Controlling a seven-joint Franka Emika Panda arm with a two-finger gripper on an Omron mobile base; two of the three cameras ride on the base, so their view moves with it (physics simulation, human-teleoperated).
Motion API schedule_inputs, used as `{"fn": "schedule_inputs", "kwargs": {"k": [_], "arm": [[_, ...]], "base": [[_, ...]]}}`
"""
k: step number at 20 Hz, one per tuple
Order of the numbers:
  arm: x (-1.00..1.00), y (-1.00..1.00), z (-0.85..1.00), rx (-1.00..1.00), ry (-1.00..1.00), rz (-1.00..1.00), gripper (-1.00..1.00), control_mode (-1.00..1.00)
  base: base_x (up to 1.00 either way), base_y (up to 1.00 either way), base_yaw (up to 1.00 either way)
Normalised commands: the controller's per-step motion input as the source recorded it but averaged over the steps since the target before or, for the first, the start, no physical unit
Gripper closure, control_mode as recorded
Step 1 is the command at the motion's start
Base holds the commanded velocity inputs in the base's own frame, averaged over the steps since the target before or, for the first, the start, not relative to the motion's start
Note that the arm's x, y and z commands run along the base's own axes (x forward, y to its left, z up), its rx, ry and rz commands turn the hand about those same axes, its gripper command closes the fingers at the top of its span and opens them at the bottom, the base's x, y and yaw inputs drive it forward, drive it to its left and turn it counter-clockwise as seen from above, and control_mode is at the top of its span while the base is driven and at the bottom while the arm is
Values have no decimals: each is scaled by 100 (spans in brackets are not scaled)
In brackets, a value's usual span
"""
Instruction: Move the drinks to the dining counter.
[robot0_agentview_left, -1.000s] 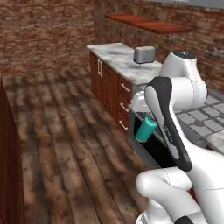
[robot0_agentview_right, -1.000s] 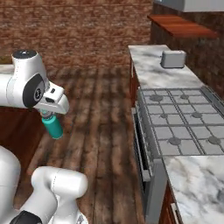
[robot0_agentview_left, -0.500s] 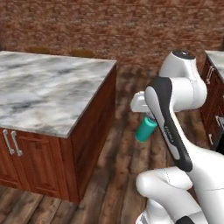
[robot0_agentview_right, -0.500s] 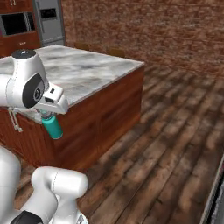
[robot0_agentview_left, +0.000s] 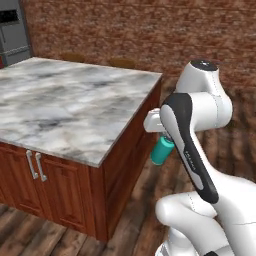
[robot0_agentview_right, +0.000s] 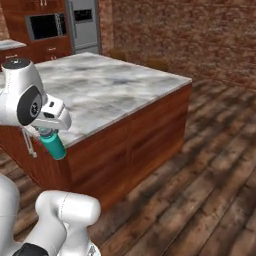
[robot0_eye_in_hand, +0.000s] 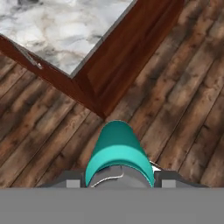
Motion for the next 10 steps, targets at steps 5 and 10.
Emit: {"fn": "schedule_inputs", "kwargs": {"k": [5, 10], "arm": [[0, 0, 0, 0, 0, 0, 100, 100], [0, 0, 0, 0, 0, 0, 100, 100]], "base": [[100, -98, 33], [100, -96, 32]]}}
